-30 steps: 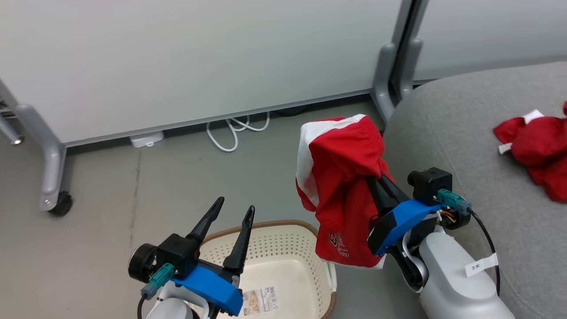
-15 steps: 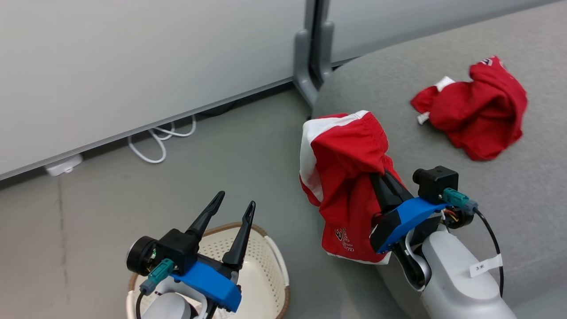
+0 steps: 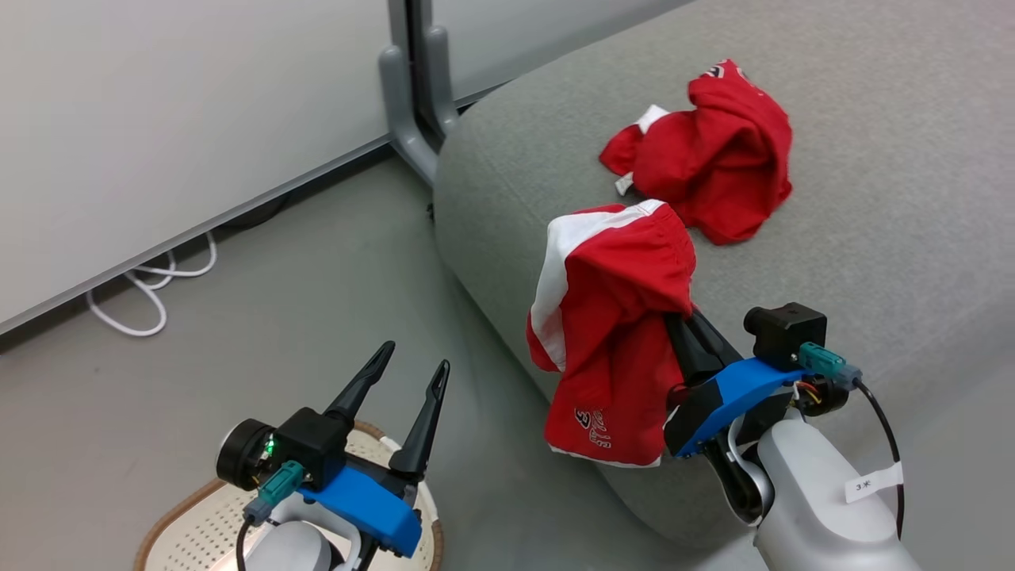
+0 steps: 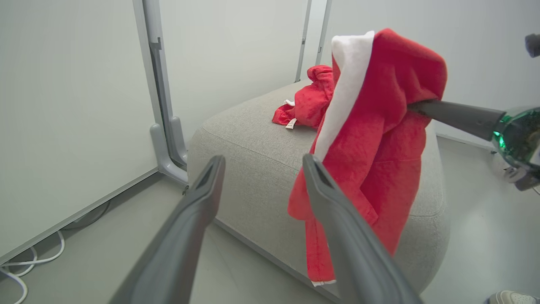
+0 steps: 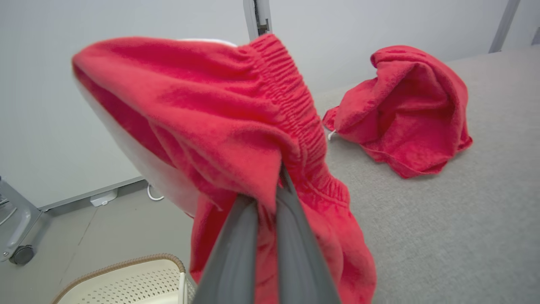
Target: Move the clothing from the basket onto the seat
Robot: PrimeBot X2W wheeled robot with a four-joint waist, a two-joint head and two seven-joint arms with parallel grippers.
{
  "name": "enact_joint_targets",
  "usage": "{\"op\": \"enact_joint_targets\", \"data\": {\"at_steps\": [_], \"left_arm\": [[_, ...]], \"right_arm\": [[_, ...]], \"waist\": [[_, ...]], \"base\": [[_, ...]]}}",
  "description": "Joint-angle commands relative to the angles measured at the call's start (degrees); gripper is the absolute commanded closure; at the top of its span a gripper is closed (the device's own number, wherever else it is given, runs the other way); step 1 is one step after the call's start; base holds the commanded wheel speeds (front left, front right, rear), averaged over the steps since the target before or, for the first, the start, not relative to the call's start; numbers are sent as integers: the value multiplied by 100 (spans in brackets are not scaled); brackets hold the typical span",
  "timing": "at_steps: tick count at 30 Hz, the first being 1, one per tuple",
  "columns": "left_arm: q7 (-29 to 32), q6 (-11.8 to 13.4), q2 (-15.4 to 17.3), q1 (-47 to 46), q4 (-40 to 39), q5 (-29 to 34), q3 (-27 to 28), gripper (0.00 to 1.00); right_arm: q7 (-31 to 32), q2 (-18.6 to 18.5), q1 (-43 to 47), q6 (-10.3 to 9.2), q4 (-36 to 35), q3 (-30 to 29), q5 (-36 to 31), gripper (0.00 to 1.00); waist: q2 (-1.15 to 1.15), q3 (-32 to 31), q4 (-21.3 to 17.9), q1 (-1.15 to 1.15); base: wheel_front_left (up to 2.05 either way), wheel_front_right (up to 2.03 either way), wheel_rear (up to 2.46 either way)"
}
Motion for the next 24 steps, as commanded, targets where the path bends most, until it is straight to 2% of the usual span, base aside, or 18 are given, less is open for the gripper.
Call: {"op": "enact_joint_targets", "data": {"at_steps": [1, 4, 14, 20, 24], "left_arm": [[-17, -6, 37, -88, 0, -8, 31, 0], [-17, -6, 63, -95, -1, 3, 19, 0], [-17, -6, 80, -206, 60, -64, -176, 0], [-17, -7, 161, -240, -8, -23, -195, 0], [-17, -7, 268, -390, -98, 19, -296, 0]], "right_arm": [[-36, 1, 68, 3, -33, 0, 11, 100], [-38, 1, 106, 2, -45, -4, 34, 100], [-38, 0, 172, 2, -134, -218, 24, 100], [61, -12, -384, 2, -72, -753, -201, 100], [385, -260, -1005, 3, -182, -1222, -415, 100]], "waist": [[0, 23, -131, 0], [0, 29, -258, 0], [0, 53, -283, 0], [0, 227, -287, 0], [0, 501, -157, 0]], "base": [[0, 0, 0], [0, 0, 0], [0, 0, 0], [0, 0, 0], [0, 0, 0]]}}
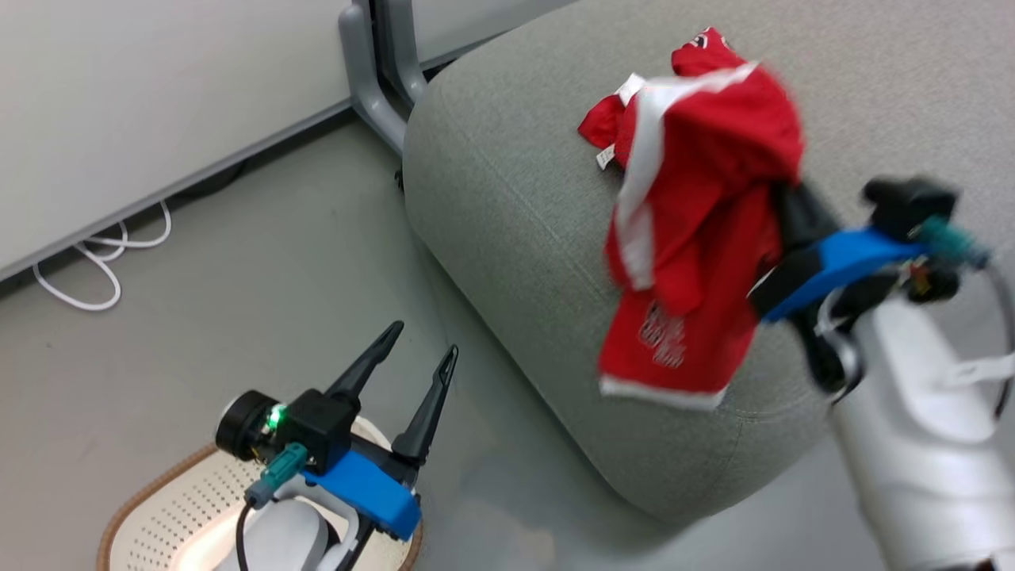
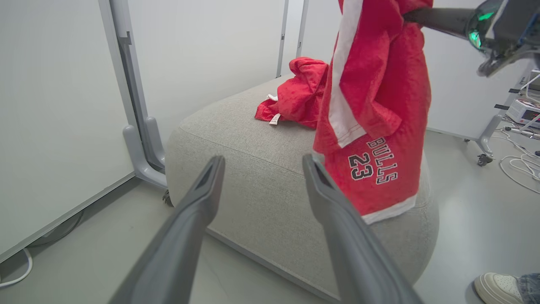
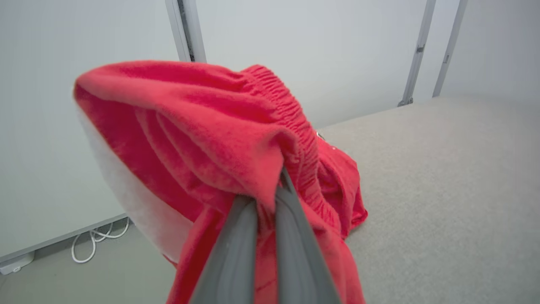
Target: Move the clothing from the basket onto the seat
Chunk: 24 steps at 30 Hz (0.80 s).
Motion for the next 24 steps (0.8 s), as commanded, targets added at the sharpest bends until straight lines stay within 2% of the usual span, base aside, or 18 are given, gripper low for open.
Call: {"op": "enact_joint_targets", "data": {"at_steps": [1, 9, 13, 17, 24], "left_arm": [[-17, -7, 70, -154, -38, 25, -17, 0], [-17, -7, 392, -608, -370, 106, -199, 0], [-17, -7, 569, -906, -608, 195, -249, 0], [-17, -7, 728, -1168, -855, 256, -353, 0], [-16, -7, 968, -1496, -1150, 336, -290, 0]], "right_arm": [[35, -86, -226, 2, -95, -90, -19, 100], [719, -981, -1460, 1, -554, -1088, -162, 100], [714, -1321, -1837, 2, -691, -1848, -219, 100], [459, -1452, -1991, 2, -632, -2537, -446, 100], [-63, -1367, -1726, 1, -66, -3232, -758, 100]], "waist": [[0, 190, 114, 0], [0, 1076, 544, 0], [0, 1573, 849, 0], [0, 2033, 1175, 0], [0, 2638, 1630, 0]], "base": [[0, 0, 0], [0, 0, 0], [0, 0, 0], [0, 0, 0], [0, 0, 0]]}}
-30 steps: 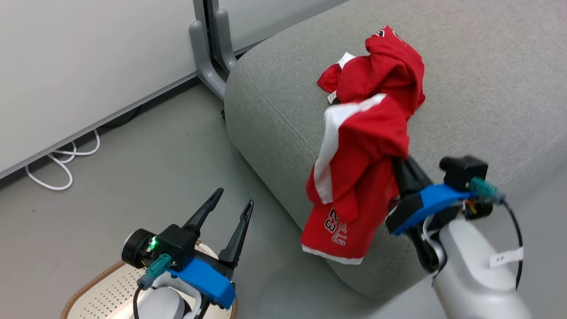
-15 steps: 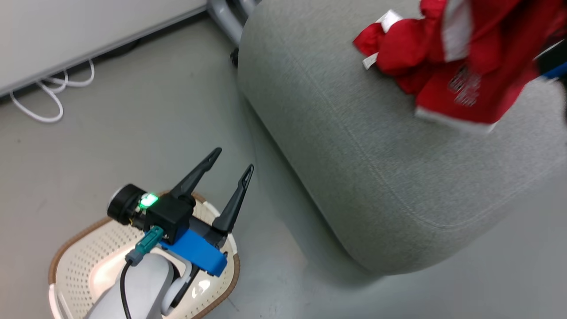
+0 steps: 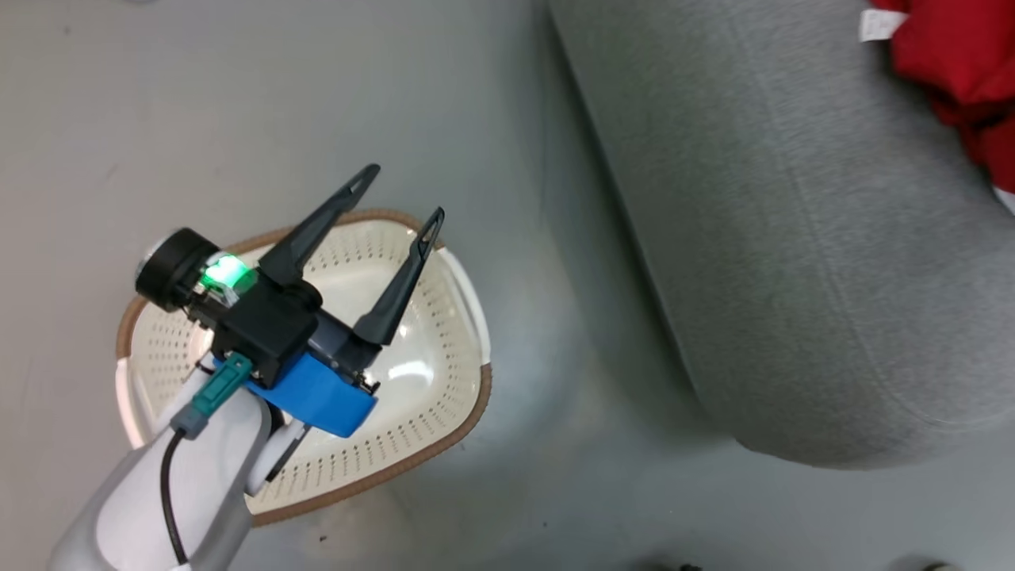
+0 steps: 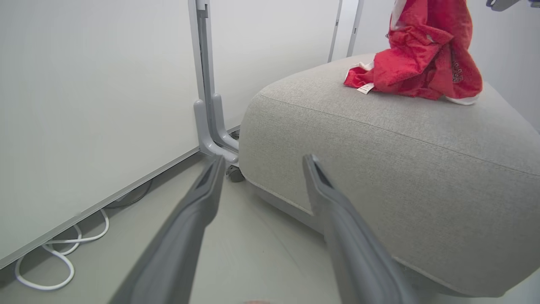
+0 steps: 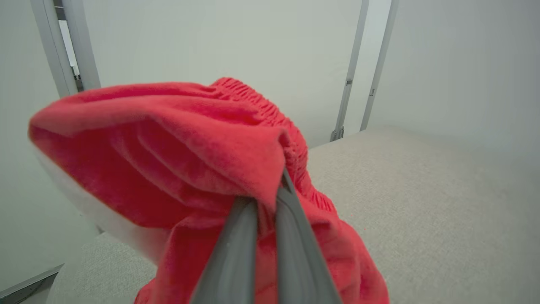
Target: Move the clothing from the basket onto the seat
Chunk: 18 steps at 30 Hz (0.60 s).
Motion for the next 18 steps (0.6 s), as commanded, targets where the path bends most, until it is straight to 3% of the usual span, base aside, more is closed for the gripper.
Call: {"op": "enact_joint_targets", "data": {"at_steps": [1, 8, 18], "left_arm": [[-16, -4, 37, -141, -58, 20, 65, 0], [-17, 19, -20, -62, -129, 24, 158, 0], [-17, 4, -229, -23, -35, 29, 116, 0]], "right_arm": [[-86, 28, 71, 1, 74, -73, -67, 100], [-311, 106, 117, 1, 694, -521, -262, 100], [-381, 26, -33, 1, 1065, -424, -452, 100]], "waist": [[0, 385, 345, -1], [0, 499, 505, -1], [0, 312, 566, -1]], "base": [[0, 0, 0], [0, 0, 0], [0, 0, 0]]}}
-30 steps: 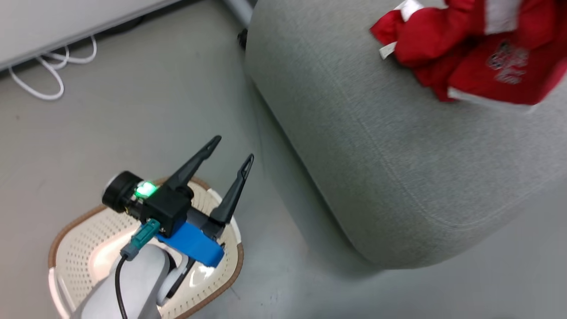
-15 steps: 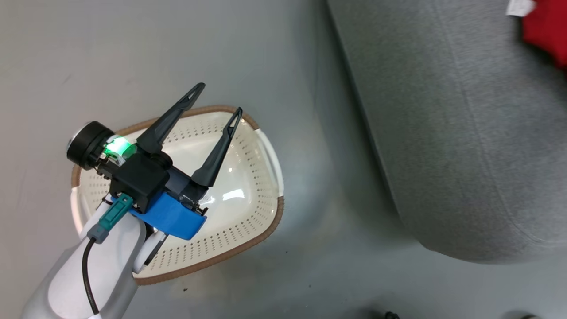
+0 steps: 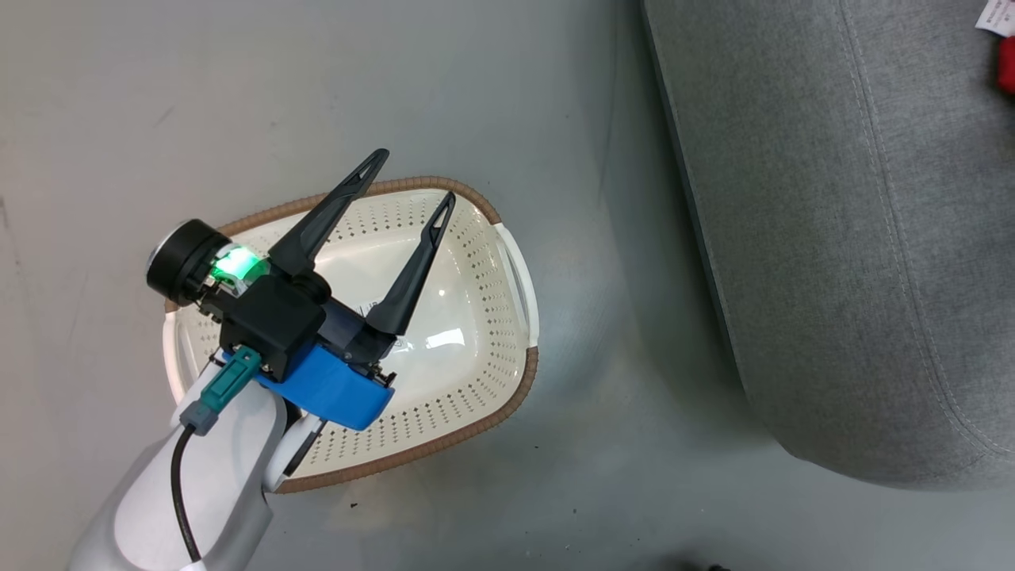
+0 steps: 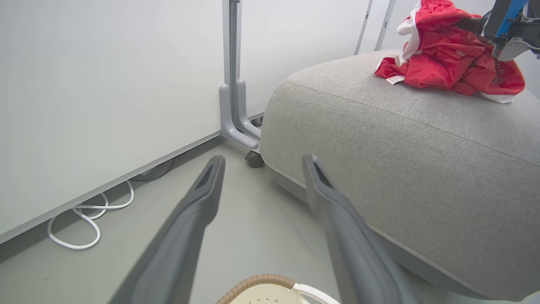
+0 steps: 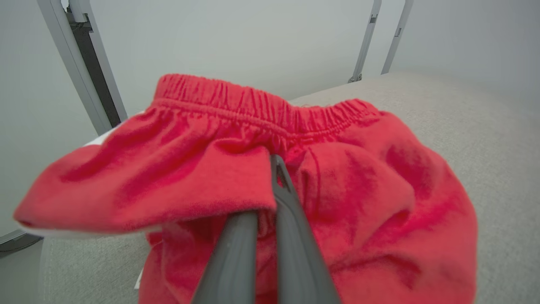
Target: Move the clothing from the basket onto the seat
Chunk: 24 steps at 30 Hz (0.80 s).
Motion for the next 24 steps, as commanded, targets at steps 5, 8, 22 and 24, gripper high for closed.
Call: {"op": "enact_joint_targets", "data": {"at_steps": [5, 8, 22, 24], "left_arm": [[-17, -3, -85, 50, 62, -7, -3, 0], [-17, -5, -182, 116, 132, -53, 5, 0], [-17, -8, -771, 881, 678, -393, 305, 0], [-17, -9, -836, 1047, 807, -460, 375, 0]], "right_arm": [[-32, -96, 25, 1, 117, 93, 34, 5], [-27, -121, 130, 1, 189, 188, 31, 0], [90, -127, 1326, 1, -284, 1458, 350, 0], [145, -94, 1581, 1, -513, 1652, 456, 0]], "waist": [[0, -175, 35, 0], [0, -361, 78, 0], [0, -1846, 382, 0], [0, -2085, 428, 0]], "base": [[0, 0, 0], [0, 0, 0], [0, 0, 0], [0, 0, 0]]}}
